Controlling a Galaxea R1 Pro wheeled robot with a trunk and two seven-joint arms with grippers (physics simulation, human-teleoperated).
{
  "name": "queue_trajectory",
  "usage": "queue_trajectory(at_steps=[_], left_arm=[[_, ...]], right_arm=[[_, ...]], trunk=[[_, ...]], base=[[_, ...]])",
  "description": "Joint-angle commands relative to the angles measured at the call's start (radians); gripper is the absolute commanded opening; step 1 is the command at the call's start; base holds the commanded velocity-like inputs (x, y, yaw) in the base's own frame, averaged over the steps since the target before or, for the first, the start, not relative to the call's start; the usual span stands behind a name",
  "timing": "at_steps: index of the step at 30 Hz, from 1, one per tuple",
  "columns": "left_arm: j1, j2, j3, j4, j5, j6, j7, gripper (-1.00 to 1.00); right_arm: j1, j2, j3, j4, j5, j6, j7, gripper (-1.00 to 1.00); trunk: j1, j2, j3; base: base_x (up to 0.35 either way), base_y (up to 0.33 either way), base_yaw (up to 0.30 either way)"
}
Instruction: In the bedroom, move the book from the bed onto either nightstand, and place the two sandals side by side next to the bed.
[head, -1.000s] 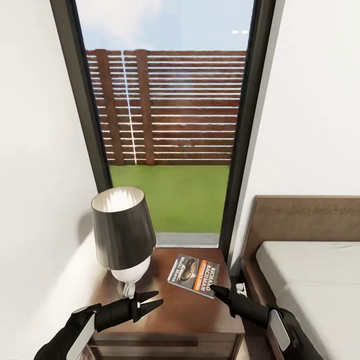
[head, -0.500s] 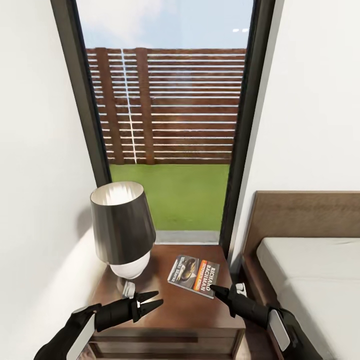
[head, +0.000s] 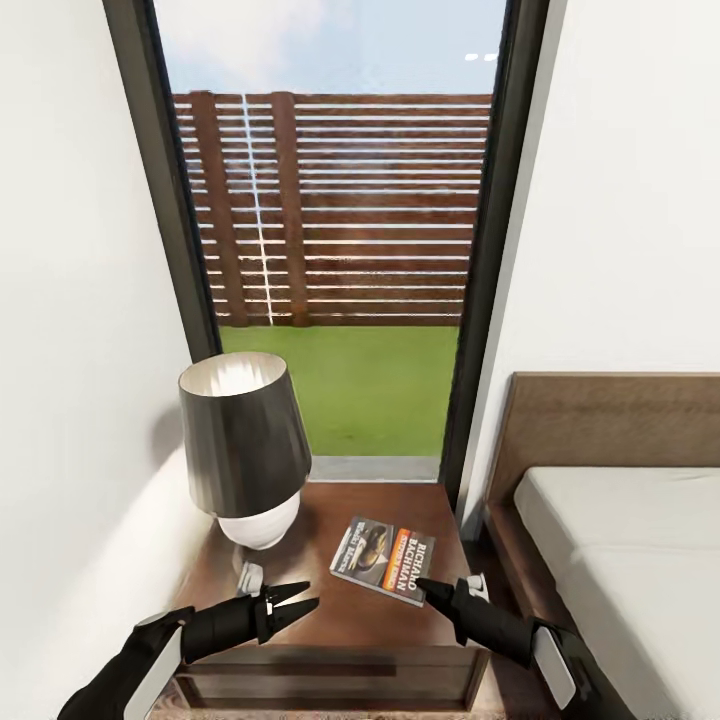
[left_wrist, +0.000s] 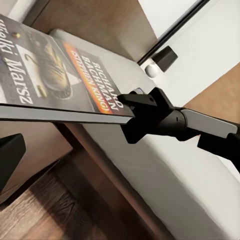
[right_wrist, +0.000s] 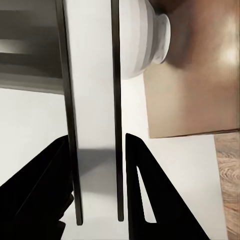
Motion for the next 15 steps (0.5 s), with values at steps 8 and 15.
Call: queue_trajectory(at_steps=[8, 15], left_arm=[[-0.001, 0.002, -0.005, 0.000, 0.011, 0.011, 0.000, 1.00], [-0.001, 0.002, -0.006, 0.000, 0.012, 0.011, 0.000, 1.00]], right_arm=[[-0.001, 0.006, -0.005, 0.001, 0.002, 0.005, 0.004, -1.00], [-0.001, 0.007, -0.005, 0.002, 0.003, 0.005, 0.004, -1.00]], trunk=[[0.031, -0.057, -0.026], [0.057, -0.106, -0.048]], base=[[0.000, 0.000, 0.000], [0.000, 0.000, 0.000]])
